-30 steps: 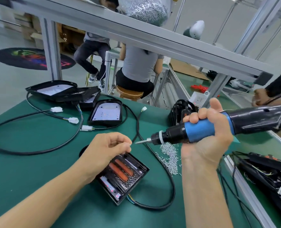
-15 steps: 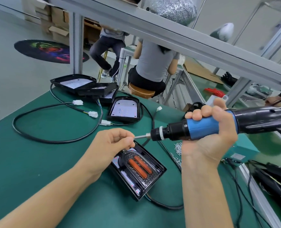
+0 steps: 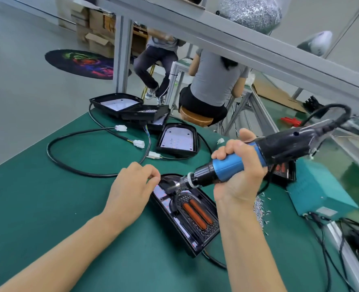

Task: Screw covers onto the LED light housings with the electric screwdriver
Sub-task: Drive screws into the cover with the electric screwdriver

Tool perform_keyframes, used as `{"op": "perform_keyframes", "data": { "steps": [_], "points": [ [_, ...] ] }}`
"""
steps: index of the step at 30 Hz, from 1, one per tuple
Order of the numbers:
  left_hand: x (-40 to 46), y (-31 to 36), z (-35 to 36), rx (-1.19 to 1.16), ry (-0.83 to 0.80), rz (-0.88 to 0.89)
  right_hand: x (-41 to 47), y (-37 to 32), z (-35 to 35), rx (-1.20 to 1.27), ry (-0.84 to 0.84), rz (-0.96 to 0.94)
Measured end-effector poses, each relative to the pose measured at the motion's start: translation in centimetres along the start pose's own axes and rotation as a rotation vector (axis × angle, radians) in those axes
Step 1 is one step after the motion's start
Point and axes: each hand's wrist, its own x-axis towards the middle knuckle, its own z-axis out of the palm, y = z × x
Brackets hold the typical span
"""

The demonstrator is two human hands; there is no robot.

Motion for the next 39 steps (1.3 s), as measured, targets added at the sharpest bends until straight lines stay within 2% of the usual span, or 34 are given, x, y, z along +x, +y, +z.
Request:
{"op": "perform_keyframes", "data": {
  "steps": [3,16,21,26,29,33,39],
  "points": [
    [-0.3,0.4,0.2,0.169,0.068,0.138,-0.3,1.1,-0.2,-0.067,-0.021,-0.007],
    [-0.6,0.0,1.3,0.2,0.037,0.085,-1.2,2.4,-0.1,-0.257,-0.115,-0.029],
    [-0.3,-0.2,1.3,0.201,0.041,0.096,-1.7,2.4,0.0,-0.241,-0.114,0.005],
    [1.8,0.8,1.0,-0.051,0.068,-0.038,-2.0,1.6,-0.7,-0.238,-0.091,-0.005],
    [3.3,2.9,0.8,-0.239,0.1,-0.048,-1.8,0.1,-1.8,-0.135,-0.026,0.014],
    [5.0,6.4,2.3,-0.333,-0.034,0.029,-0.7,-3.1,-4.6,0.094,0.097,0.121],
    [6.2,12.3,7.8,-0.124,-0.484,0.201,-0.3,-9.5,-10.7,0.072,0.272,-0.026]
  ]
}}
